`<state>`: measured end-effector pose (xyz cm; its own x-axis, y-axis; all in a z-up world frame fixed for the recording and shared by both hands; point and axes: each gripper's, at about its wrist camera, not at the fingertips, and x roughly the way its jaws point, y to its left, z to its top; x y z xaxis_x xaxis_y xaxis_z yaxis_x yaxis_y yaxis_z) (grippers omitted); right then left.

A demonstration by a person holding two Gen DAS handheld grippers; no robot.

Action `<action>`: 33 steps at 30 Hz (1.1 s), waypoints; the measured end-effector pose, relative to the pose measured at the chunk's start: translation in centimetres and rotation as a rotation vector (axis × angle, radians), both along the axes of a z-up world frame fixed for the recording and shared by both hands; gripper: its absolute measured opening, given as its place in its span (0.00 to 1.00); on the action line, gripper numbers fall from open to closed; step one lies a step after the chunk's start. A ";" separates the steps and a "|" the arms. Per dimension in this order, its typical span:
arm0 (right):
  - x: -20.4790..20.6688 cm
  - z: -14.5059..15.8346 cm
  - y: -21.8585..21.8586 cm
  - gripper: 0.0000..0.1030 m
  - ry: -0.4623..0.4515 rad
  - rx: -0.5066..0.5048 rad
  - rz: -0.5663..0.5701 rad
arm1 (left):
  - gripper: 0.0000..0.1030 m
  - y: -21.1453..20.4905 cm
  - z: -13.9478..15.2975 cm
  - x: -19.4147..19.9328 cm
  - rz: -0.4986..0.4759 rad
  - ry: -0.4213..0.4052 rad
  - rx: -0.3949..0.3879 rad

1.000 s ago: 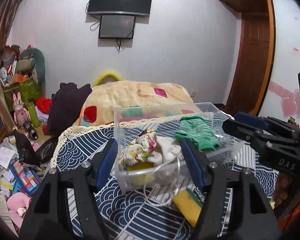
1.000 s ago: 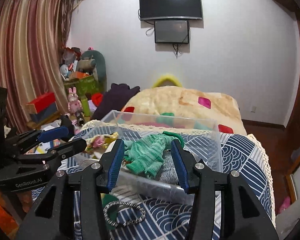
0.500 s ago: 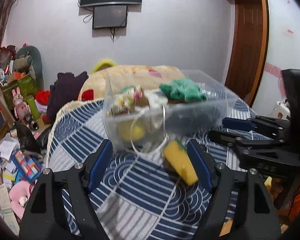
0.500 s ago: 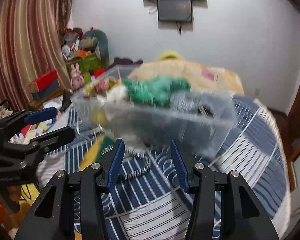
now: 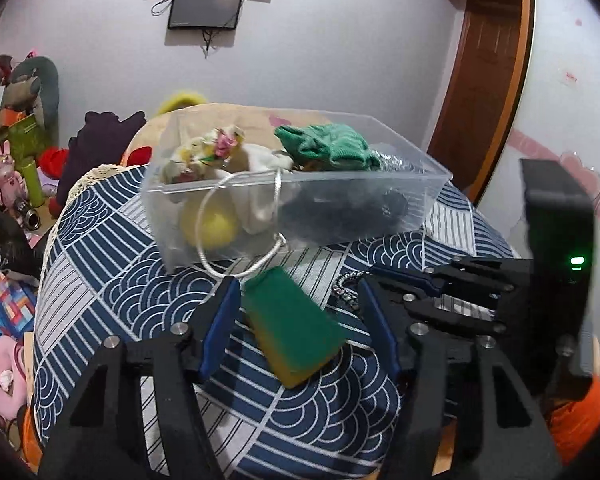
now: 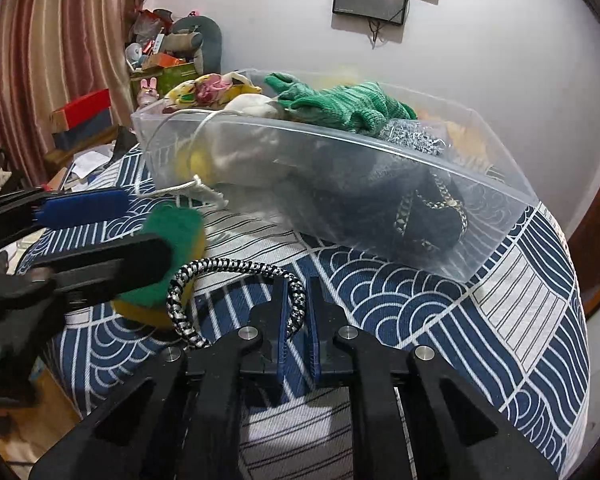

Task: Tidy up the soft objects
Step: 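Grasp the beaded bracelet with the right tool while the left tool grasps the green-yellow sponge, then drop the bracelet into the box with the right tool while the left drops the sponge in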

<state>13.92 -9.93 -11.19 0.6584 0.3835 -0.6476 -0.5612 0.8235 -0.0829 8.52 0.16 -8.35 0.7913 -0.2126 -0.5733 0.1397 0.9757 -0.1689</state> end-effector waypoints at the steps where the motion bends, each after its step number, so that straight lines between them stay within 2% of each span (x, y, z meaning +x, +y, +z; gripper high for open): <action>1: -0.1 0.1 -0.2 0.08 -0.004 0.005 -0.008 | 0.56 -0.2 -0.2 0.2 0.002 0.004 0.011; 4: -0.2 0.4 -1.4 0.08 -0.005 0.029 -0.032 | 0.55 -0.5 -1.1 0.6 0.020 0.021 0.044; 8: -0.5 1.3 -3.6 0.08 -0.018 0.081 -0.077 | 0.54 -0.4 -2.3 0.9 0.012 0.058 0.023; 10: -0.9 1.7 -4.6 0.08 -0.026 0.109 -0.094 | 0.50 -0.5 -2.9 1.1 0.013 0.072 0.021; 15: -1.4 2.8 -5.4 0.08 -0.056 0.142 -0.113 | 0.44 -0.7 -2.4 0.8 0.014 0.044 0.027; 24: -1.7 6.0 -6.0 0.08 -0.149 0.169 -0.118 | 0.43 0.0 2.1 -0.5 0.002 -0.086 0.014; 33: -0.4 9.1 -5.9 0.08 -0.245 0.193 -0.152 | 0.43 0.3 6.7 0.4 0.010 -0.209 0.058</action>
<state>13.54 -15.79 -2.09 0.8443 0.3693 -0.3882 -0.4138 0.9097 -0.0346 8.90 0.46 -1.66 0.8963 -0.1755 -0.4072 0.1561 0.9844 -0.0806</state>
